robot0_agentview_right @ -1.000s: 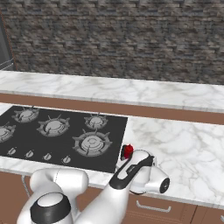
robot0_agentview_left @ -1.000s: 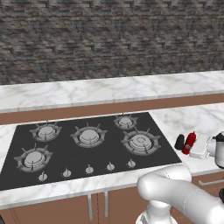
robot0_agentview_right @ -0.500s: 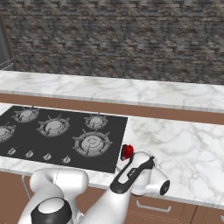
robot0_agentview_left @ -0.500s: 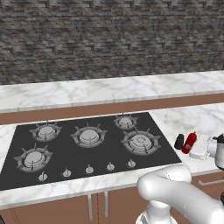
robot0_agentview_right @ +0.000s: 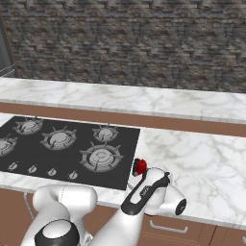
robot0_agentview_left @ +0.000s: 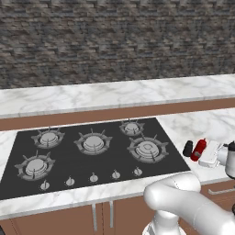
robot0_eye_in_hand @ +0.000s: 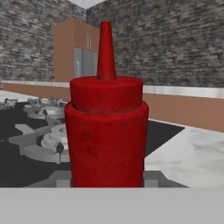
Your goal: Take 2 condiments from the cabinet and move them on the counter near the stove.Make sure the condiments are lined up with each other, next to each other.
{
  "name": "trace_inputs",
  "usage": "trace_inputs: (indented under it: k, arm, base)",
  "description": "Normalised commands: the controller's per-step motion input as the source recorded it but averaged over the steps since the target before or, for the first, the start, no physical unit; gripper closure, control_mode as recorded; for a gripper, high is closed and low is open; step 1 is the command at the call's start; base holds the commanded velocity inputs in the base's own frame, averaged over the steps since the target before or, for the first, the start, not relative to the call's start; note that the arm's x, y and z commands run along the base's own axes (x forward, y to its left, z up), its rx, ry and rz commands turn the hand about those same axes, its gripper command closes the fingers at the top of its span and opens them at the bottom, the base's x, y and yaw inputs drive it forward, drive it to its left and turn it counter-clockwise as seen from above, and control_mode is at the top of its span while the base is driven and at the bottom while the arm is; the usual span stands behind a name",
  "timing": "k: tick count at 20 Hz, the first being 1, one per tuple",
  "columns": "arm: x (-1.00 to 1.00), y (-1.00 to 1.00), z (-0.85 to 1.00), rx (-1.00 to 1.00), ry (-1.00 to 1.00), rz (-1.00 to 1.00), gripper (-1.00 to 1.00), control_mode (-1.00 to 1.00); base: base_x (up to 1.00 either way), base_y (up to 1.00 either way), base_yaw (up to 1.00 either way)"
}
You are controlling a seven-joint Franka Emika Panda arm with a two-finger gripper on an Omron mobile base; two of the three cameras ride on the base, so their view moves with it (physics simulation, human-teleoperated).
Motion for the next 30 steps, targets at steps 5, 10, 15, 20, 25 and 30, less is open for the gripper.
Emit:
trace_inputs:
  k: [5,10,15,20,25,30]
  arm:
    - [0.00,0.00,0.00,0.00,0.00,0.00,1.00,-1.00]
    - [0.03,0.00,-0.03,0.00,0.02,0.00,-1.00,-1.00]
    - [0.00,0.00,-0.07,0.00,0.00,0.00,-1.00,-1.00]
    - [0.00,0.00,-0.02,0.00,0.00,0.00,-1.00,-1.00]
    - [0.00,0.00,0.00,0.00,0.00,0.00,-1.00,-1.00]
    - [-0.02,0.00,0.00,0.00,0.00,0.00,-1.00,-1.00]
  base:
    - [0.00,0.00,0.00]
    - [0.00,0.00,0.00]
    - [0.00,0.00,0.00]
    - [0.00,0.00,0.00]
    - [0.00,0.00,0.00]
    - [0.00,0.00,0.00]
